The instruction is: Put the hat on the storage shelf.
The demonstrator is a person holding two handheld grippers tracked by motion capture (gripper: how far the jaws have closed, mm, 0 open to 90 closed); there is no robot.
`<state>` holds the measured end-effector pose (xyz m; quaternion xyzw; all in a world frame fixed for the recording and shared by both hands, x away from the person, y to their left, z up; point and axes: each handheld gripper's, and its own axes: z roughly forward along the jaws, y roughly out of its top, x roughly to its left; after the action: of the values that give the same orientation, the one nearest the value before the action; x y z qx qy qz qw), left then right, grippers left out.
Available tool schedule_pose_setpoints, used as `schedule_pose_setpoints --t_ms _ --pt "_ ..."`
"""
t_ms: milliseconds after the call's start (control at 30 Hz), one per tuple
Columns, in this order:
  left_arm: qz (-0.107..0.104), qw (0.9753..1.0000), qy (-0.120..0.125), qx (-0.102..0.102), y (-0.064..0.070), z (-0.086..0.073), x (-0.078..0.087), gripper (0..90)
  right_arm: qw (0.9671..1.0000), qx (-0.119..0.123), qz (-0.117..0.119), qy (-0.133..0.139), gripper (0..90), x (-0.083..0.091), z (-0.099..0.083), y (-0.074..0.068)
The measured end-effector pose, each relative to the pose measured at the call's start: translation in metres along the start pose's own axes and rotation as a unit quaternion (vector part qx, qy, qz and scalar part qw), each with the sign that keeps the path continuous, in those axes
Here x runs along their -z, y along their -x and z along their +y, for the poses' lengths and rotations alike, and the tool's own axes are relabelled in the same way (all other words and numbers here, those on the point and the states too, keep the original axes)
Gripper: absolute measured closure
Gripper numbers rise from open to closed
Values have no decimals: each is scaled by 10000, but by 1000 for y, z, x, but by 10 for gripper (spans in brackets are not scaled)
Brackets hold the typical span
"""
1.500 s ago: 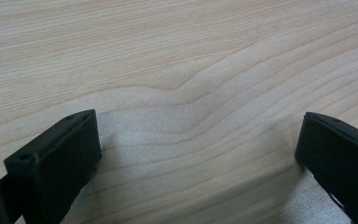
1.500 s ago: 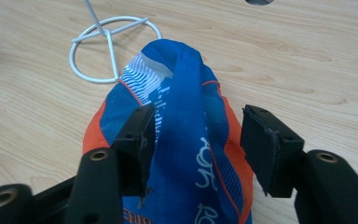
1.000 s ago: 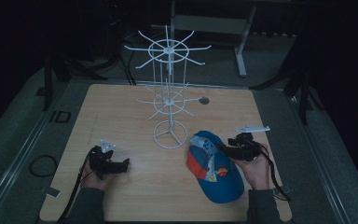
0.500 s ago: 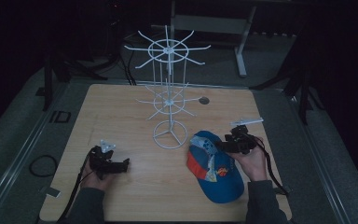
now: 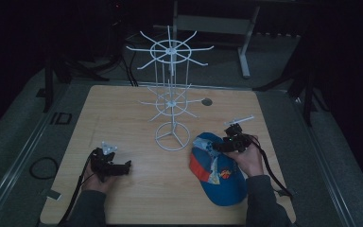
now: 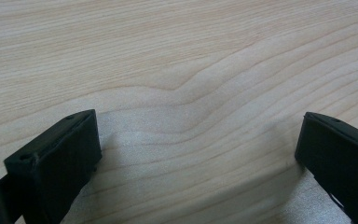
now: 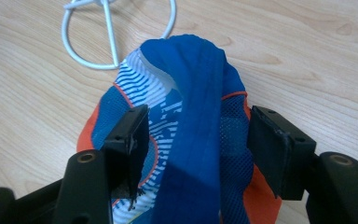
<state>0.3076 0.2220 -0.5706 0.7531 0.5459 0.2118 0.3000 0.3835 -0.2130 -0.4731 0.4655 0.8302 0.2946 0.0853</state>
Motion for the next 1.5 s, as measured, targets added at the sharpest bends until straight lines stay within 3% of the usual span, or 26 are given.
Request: schedule_pose_setpoints --t_ms 267,333,567,600,767,900,1200,1500 --pt "0 10000 1 1 0 0 0 2 9995 -34 57 -317 396 -16 5 5" --pt "0 10000 0 1 0 0 0 2 9987 -36 126 -499 434 -22 7 5" --pt "0 10000 -3 -2 0 0 0 2 9972 -82 198 -716 502 -29 9 6" --pt "1 10000 -4 -3 0 0 0 2 9960 -38 265 -855 582 -33 10 6" --pt "1 10000 -2 -1 0 0 0 2 9954 62 385 -874 775 -35 10 4" --pt "0 10000 -4 -3 0 0 0 2 9958 191 406 -798 871 -30 10 3" --pt "1 10000 -4 -4 0 0 0 2 9981 335 407 -320 876 -5 9 -1" --pt "3 10000 1 -5 0 0 0 2 9983 471 328 85 876 17 7 -4"
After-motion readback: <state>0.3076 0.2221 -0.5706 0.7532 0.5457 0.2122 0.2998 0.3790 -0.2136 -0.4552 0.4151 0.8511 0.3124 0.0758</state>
